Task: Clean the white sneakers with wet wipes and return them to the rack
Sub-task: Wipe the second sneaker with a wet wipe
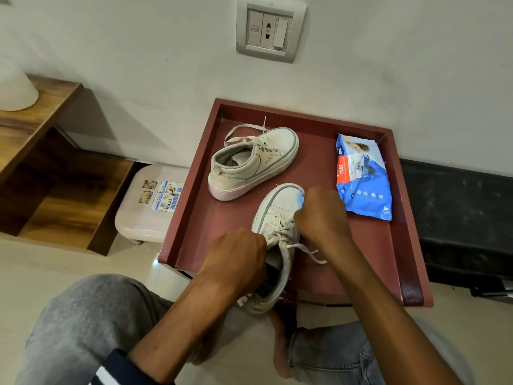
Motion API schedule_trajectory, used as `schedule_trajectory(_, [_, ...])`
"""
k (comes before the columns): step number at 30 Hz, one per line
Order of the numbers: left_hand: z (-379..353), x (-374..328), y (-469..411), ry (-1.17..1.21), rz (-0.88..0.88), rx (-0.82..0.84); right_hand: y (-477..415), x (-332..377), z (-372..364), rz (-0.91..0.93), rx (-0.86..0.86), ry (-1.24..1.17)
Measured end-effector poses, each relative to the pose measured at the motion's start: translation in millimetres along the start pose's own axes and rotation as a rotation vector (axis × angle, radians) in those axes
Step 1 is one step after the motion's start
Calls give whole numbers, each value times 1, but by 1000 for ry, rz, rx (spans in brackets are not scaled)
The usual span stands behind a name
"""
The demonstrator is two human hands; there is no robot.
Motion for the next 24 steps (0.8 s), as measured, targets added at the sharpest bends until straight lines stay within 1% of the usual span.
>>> schedule_trajectory(2, [1, 1, 1, -1, -6, 0, -17, 1, -3, 30, -55, -1])
schedule_trajectory(4, [1, 2, 1, -2, -5, -9, -32, 3, -5, 73, -72, 13])
schedule_trajectory(8, [0, 2, -1, -3, -8, -12, -44, 13, -16, 239, -42, 28])
schedule_trajectory(12, [-2, 1, 1, -18, 11, -21, -29, 36, -31, 415, 127, 74])
schedule_trajectory(15, [-3, 0, 3, -37, 40, -34, -10, 55, -40, 516, 264, 242])
schedule_trajectory(17, [-5, -1, 4, -28, 66, -39, -4, 60, -42, 536, 351, 271])
schedule_trajectory(21, [-6, -3, 5, -15, 68, -84, 0, 63, -42, 509, 582, 117])
schedule_trajectory(23, [-6, -3, 6, -19, 76, -86, -1, 64, -42, 489, 594, 103])
schedule_trajectory(24, [-7, -3, 5, -27, 81, -83, -2, 65, -41, 489, 550, 112])
Point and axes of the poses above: each hand's wrist, its own y-axis away from the middle knuckle, its own z-axis out of the back of the hand, x = y × z, the point moved 5 cm from there along -y, towards the middle knuckle, and after that the axes turned 5 degrees about -y, right-handed, at the moved point
